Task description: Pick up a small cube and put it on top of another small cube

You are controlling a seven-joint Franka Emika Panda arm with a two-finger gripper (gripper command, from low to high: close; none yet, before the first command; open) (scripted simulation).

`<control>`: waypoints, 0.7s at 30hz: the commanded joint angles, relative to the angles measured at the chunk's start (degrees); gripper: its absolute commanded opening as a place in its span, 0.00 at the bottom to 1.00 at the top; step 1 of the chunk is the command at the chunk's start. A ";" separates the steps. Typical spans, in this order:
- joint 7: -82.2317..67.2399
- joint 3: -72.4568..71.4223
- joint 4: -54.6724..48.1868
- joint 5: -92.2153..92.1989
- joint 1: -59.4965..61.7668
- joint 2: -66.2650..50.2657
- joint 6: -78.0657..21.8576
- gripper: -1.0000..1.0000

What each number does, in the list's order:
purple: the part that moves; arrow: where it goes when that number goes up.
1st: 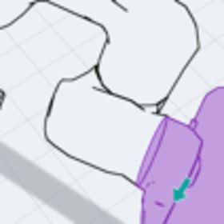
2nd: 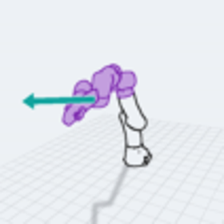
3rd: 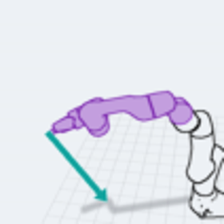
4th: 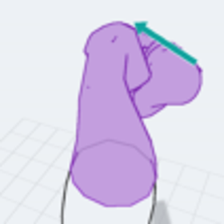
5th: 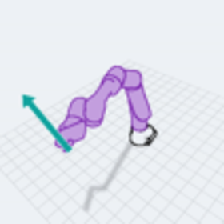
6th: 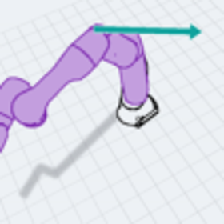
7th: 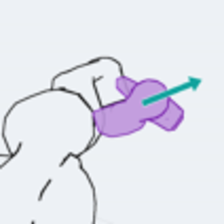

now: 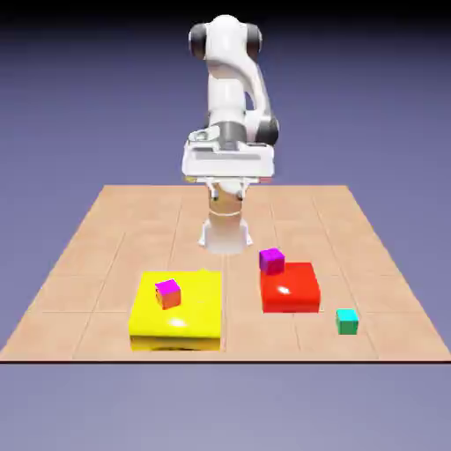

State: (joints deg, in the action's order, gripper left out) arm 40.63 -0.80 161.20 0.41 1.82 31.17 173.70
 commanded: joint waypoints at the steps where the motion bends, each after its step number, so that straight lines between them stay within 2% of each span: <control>1: -1.52 -0.67 0.17 0.34 2.08 -1.24 -0.26 0.50; 21: -30.73 -17.89 -1.21 9.76 43.61 -20.78 -8.57 0.50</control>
State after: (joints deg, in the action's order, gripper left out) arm 9.90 -18.69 160.00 10.17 45.42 10.39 165.13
